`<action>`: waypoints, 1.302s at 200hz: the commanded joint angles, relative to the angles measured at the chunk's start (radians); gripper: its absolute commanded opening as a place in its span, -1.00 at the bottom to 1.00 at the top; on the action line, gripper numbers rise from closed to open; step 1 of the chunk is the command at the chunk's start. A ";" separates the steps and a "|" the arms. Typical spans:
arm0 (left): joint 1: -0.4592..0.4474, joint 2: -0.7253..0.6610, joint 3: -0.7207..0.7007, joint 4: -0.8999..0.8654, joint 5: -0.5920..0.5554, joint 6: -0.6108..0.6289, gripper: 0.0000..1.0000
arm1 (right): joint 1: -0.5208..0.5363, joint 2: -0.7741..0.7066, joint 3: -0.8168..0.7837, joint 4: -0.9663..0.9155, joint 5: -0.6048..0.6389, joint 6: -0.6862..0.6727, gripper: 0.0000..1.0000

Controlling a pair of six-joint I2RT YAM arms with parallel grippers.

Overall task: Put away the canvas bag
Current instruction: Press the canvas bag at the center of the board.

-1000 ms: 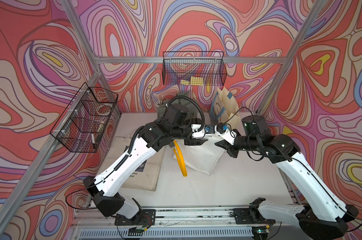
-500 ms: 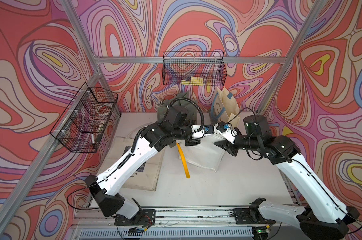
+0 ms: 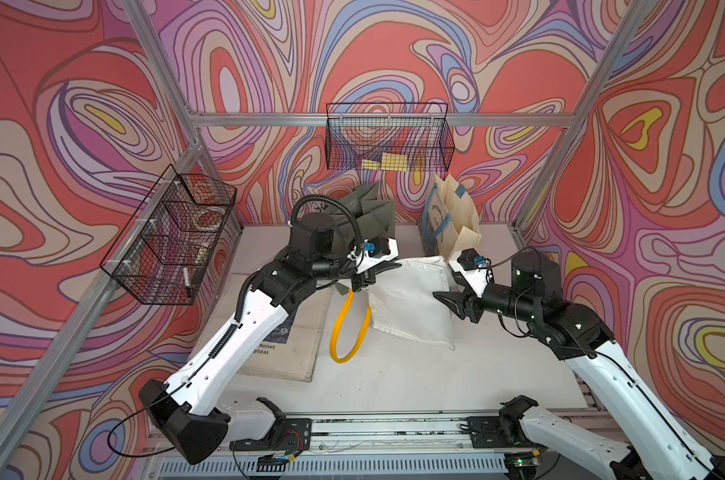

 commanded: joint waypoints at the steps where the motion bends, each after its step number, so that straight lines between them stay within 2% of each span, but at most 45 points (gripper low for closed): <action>1: 0.031 -0.041 -0.015 0.157 0.082 -0.038 -1.00 | -0.007 -0.040 -0.026 0.023 0.032 0.048 0.23; 36: 0.049 -0.054 -0.010 0.185 0.122 -0.056 -1.00 | -0.008 -0.082 -0.084 0.005 0.061 0.050 0.23; 77: 0.049 -0.047 -0.003 0.204 0.122 -0.073 -1.00 | -0.007 -0.067 -0.106 0.034 -0.009 0.060 0.29; 111: 0.049 -0.040 -0.003 0.220 0.129 -0.098 -1.00 | -0.008 -0.044 -0.120 0.090 -0.042 0.055 0.23; 121: 0.049 -0.039 -0.002 0.216 0.125 -0.101 -1.00 | -0.007 -0.044 -0.122 0.113 -0.055 0.058 0.08; 167: 0.049 -0.032 0.022 0.111 0.088 -0.053 -1.00 | -0.008 -0.052 -0.109 0.159 -0.058 0.050 -0.99; 182: 0.048 -0.023 0.048 0.025 0.074 -0.023 -1.00 | -0.007 -0.052 -0.097 0.158 -0.054 0.053 -1.00; 206: 0.039 0.004 0.095 -0.054 0.060 -0.036 -0.44 | -0.007 -0.032 -0.065 0.131 -0.059 0.045 -1.00; 225: -0.008 0.043 0.166 -0.154 0.020 -0.005 -0.14 | -0.007 -0.003 -0.033 0.091 -0.068 0.034 -1.00; 242: -0.063 0.091 0.240 -0.266 -0.032 0.056 -0.01 | -0.007 0.026 0.002 0.054 -0.075 0.020 -1.00; 260: -0.100 0.138 0.299 -0.334 -0.067 0.068 0.07 | -0.007 0.051 0.036 0.024 -0.080 0.013 -1.00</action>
